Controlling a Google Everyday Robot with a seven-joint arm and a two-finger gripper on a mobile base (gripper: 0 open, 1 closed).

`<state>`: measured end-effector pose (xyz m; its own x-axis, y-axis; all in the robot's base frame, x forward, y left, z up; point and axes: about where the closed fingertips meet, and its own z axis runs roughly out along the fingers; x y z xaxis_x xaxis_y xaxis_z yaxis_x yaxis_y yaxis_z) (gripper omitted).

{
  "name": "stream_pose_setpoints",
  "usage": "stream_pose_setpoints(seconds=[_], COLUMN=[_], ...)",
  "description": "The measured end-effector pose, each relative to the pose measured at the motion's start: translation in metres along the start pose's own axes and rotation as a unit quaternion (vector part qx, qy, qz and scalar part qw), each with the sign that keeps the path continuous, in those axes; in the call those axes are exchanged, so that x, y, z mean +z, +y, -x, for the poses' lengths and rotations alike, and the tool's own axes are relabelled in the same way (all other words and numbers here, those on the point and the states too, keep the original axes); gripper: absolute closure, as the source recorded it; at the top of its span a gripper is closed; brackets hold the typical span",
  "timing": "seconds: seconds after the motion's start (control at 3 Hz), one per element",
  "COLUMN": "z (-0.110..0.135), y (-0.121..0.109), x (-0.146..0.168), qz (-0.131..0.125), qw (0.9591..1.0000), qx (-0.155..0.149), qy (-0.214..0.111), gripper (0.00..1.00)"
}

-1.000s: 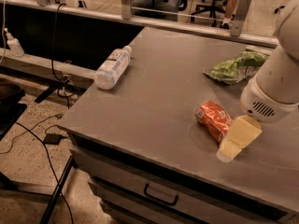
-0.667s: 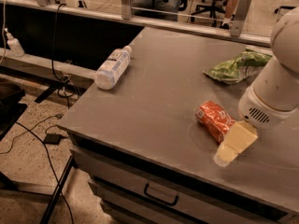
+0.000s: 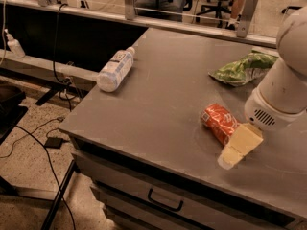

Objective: Move coke can near blue plastic bottle

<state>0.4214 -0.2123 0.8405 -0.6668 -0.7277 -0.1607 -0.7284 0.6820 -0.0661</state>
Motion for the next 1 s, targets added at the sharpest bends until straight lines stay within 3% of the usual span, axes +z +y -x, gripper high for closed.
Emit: stream_pose_setpoints(seconds=[0.67, 1.0], z=[0.0012, -0.0013], y=[-0.0041, -0.0036], x=[-0.0055, -0.0018], qz=[-0.027, -0.023], qw=[0.9960, 0.9941], qx=[0.085, 0.104], qy=[0.009, 0.018], gripper=[0.00, 0.02])
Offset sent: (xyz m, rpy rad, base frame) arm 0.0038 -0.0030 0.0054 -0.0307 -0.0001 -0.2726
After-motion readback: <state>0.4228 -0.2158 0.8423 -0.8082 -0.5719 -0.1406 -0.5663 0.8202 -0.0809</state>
